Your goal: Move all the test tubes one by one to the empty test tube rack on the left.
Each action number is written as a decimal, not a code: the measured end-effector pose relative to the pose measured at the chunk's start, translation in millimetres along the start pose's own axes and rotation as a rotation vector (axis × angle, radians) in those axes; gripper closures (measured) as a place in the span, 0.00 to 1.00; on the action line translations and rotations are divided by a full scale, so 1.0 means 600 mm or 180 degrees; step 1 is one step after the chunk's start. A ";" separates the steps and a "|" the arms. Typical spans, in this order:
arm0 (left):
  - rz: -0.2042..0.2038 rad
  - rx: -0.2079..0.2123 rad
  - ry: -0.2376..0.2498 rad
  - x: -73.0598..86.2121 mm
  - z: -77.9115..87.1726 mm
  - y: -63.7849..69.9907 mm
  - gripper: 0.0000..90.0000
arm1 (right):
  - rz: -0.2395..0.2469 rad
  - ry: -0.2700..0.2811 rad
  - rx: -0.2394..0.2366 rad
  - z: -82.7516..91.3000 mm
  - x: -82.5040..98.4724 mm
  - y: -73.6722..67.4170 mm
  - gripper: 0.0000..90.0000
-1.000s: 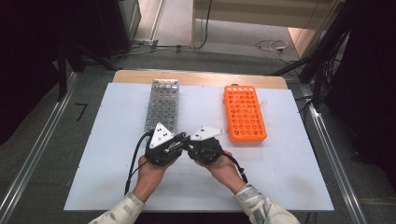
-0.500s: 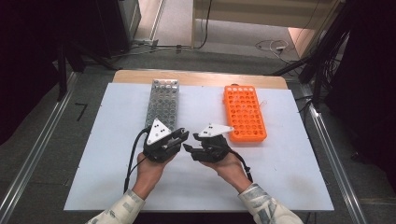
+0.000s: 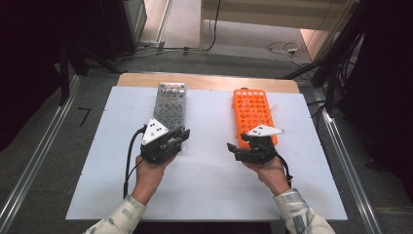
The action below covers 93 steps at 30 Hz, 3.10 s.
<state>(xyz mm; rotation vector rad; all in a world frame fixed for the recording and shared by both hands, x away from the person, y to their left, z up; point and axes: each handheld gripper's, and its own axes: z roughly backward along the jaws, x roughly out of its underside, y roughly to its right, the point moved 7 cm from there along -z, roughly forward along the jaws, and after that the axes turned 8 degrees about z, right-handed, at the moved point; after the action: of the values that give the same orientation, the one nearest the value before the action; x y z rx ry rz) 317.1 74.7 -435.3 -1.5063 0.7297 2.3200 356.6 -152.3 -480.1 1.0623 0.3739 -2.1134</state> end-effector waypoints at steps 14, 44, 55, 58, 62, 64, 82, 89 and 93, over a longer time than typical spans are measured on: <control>0.0077 -0.0122 0.0111 -0.021 0.019 -0.028 0.84 | -0.0208 -0.0072 0.0141 0.013 0.029 0.050 0.33; 0.0134 -0.0769 0.0181 -0.036 0.057 -0.137 0.84 | -0.0316 -0.0079 0.0191 0.015 0.032 0.063 0.22; 0.0058 -0.0884 0.0066 -0.019 0.048 -0.147 0.84 | -0.0318 -0.0078 0.0185 0.015 0.032 0.063 0.22; 0.0025 -0.0911 0.0022 -0.010 0.042 -0.147 0.84 | -0.0315 -0.0085 0.0178 0.015 0.032 0.062 0.23; -0.0019 -0.0941 -0.0040 0.003 0.035 -0.146 0.84 | -0.0314 -0.0084 0.0177 0.015 0.032 0.061 0.23; -0.0026 -0.0953 -0.0077 0.009 0.031 -0.147 0.84 | -0.0309 -0.0095 0.0174 0.014 0.033 0.061 0.23; -0.0045 -0.1016 -0.0256 0.040 0.016 -0.149 0.83 | -0.0315 -0.0108 0.0168 0.012 0.034 0.060 0.23; -0.0022 -0.1013 -0.0300 0.045 0.016 -0.150 0.82 | -0.0314 -0.0114 0.0157 0.011 0.034 0.059 0.23; -0.0003 -0.0984 -0.0294 0.045 0.016 -0.150 0.81 | -0.0314 -0.0113 0.0159 0.012 0.034 0.059 0.23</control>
<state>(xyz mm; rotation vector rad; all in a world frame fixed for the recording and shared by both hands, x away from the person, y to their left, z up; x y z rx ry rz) 342.4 153.8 -479.9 -1.5023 0.3579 2.5739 370.0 -190.3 -489.8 1.0524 0.3649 -2.2366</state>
